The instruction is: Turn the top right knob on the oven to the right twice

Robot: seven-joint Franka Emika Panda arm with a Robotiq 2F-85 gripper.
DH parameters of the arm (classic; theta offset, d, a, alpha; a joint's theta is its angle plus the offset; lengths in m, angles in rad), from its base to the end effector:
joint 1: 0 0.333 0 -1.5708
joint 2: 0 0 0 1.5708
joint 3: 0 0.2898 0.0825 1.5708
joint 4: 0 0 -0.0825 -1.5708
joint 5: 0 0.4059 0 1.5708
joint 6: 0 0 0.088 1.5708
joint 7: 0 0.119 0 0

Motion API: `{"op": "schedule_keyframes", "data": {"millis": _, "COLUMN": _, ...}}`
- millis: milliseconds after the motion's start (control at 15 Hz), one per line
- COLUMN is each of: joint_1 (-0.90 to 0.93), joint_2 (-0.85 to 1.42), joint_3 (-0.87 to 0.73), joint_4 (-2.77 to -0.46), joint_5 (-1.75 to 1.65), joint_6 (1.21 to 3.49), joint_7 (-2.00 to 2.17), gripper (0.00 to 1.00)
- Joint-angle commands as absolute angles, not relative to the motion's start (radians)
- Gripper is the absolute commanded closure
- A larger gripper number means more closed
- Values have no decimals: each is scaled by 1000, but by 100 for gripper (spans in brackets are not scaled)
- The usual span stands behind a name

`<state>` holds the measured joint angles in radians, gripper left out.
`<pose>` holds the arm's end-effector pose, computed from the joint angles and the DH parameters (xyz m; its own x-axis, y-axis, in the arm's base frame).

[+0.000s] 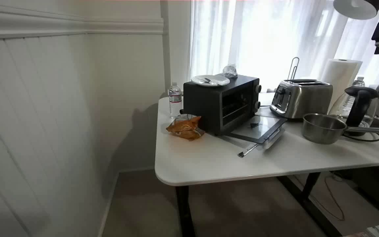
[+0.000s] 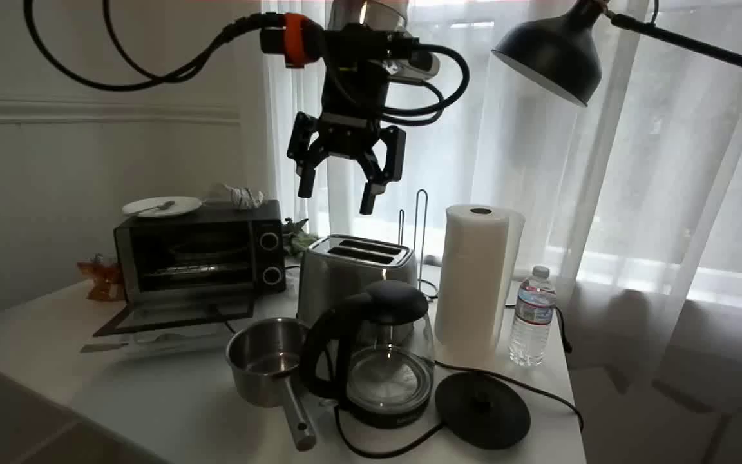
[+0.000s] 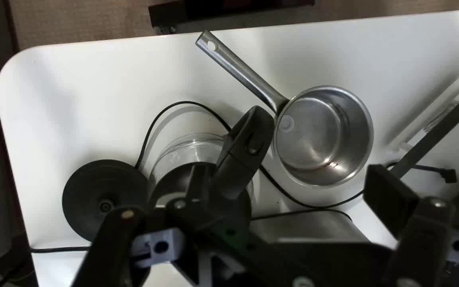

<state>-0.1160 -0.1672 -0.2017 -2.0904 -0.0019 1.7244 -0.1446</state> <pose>0.4797 -0.1600 0.4340 0.9684 -0.1568 -0.1940 -0.1712 -0.9834 -0.0601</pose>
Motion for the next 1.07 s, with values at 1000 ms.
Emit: {"op": "schedule_keyframes", "data": {"millis": 1000, "joint_1": -73, "joint_2": -218, "joint_3": -95, "joint_4": -2120, "joint_5": -21, "joint_6": 1736, "joint_7": -79, "gripper": 0}}
